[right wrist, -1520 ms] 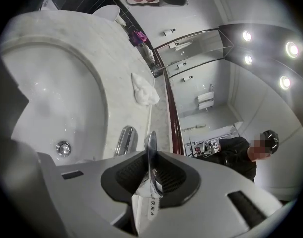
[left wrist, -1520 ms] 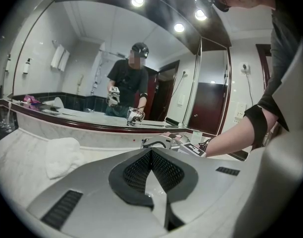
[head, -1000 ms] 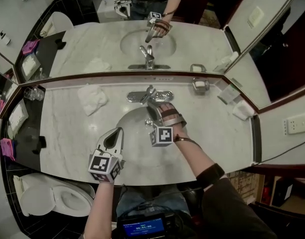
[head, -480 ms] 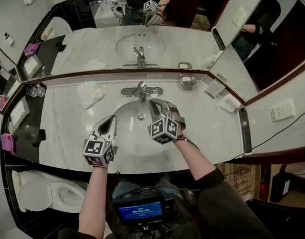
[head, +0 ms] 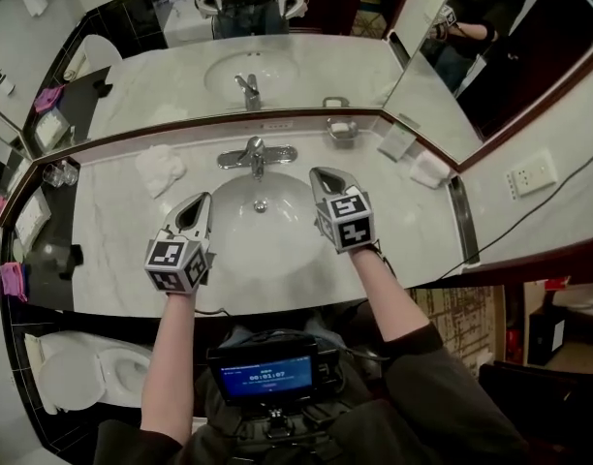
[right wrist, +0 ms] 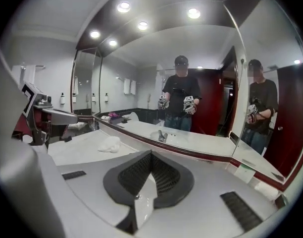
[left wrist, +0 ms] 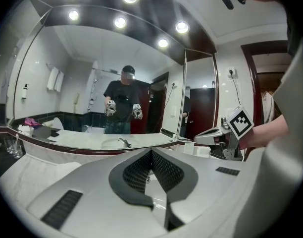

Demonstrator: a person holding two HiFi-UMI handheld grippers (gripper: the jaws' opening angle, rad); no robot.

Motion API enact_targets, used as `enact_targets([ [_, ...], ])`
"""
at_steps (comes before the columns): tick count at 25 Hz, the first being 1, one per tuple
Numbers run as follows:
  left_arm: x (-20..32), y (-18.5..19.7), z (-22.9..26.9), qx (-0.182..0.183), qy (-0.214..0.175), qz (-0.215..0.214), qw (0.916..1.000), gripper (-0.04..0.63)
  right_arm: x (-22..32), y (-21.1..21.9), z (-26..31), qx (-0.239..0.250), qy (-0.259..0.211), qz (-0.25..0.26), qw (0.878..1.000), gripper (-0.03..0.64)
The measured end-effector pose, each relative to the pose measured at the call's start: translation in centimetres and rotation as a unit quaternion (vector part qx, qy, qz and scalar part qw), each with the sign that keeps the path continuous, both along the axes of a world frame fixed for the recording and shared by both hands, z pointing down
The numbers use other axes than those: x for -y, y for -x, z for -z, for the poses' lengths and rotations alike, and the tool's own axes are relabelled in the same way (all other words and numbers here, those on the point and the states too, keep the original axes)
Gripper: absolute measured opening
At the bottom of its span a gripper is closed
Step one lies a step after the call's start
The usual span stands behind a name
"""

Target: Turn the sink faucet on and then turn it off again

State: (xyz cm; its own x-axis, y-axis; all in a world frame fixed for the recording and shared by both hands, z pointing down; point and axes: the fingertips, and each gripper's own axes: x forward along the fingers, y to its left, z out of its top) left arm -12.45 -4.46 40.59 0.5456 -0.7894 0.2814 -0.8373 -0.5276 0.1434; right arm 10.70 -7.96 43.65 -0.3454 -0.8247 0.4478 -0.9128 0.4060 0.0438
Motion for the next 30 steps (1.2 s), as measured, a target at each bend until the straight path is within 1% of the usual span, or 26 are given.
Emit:
enact_targets([
  [3,-0.2,-0.7,0.7,0.001,0.004,-0.005,1.0000,0.002,-0.8,-1.6,0.2,0.027,0.006,-0.021,0.999,0.021],
  [6,-0.2,-1.1,0.5,0.002,0.000,-0.011,0.9999,0.002,-1.4,-2.6,0.3,0.039,0.008,-0.034,0.999,0.021],
  [9,-0.3,-1.2,0.5,-0.004,0.005,-0.012,0.9999,0.002,-1.8,-2.6,0.0,0.047,0.013,-0.037,0.998,0.021],
  [12,-0.4,-1.3,0.5,-0.009,0.008,-0.015,0.9998,0.002,-2.2,-2.5,-0.1,0.046,0.011,-0.035,0.998,0.018],
  [16,-0.4,-1.1,0.0,-0.003,0.005,-0.011,0.9999,0.002,-2.5,-2.6,-0.3,0.037,0.006,-0.034,0.999,0.017],
  [21,-0.3,-1.3,0.0,-0.003,0.008,-0.016,0.9998,0.002,-2.7,-2.7,-0.9,0.045,0.015,-0.035,0.998,0.017],
  [30,0.2,-1.1,-0.3,-0.005,0.010,-0.011,0.9999,0.002,-2.6,-2.9,-1.5,0.050,0.025,-0.034,0.998,0.017],
])
